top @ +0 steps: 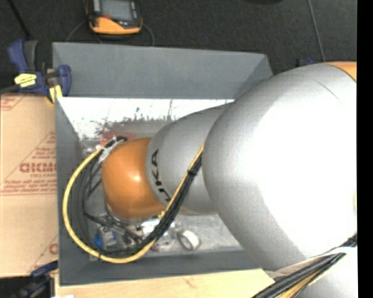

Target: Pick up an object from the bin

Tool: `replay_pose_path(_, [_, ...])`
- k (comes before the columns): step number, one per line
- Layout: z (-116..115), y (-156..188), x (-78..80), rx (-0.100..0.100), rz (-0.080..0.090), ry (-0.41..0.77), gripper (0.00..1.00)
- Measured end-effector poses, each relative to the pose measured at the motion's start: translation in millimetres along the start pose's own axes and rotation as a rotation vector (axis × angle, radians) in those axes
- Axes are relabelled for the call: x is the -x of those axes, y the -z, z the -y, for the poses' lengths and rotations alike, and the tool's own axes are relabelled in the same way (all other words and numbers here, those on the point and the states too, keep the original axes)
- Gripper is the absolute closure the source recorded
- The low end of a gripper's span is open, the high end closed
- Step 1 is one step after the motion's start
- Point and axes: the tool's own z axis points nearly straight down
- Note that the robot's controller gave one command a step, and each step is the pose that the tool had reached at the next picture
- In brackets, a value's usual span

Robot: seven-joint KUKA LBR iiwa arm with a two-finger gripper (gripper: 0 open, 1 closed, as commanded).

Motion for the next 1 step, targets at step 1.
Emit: replay_pose_path(1, [14.4, 144.3, 8.0, 0.0, 0.004, -0.01, 1.0])
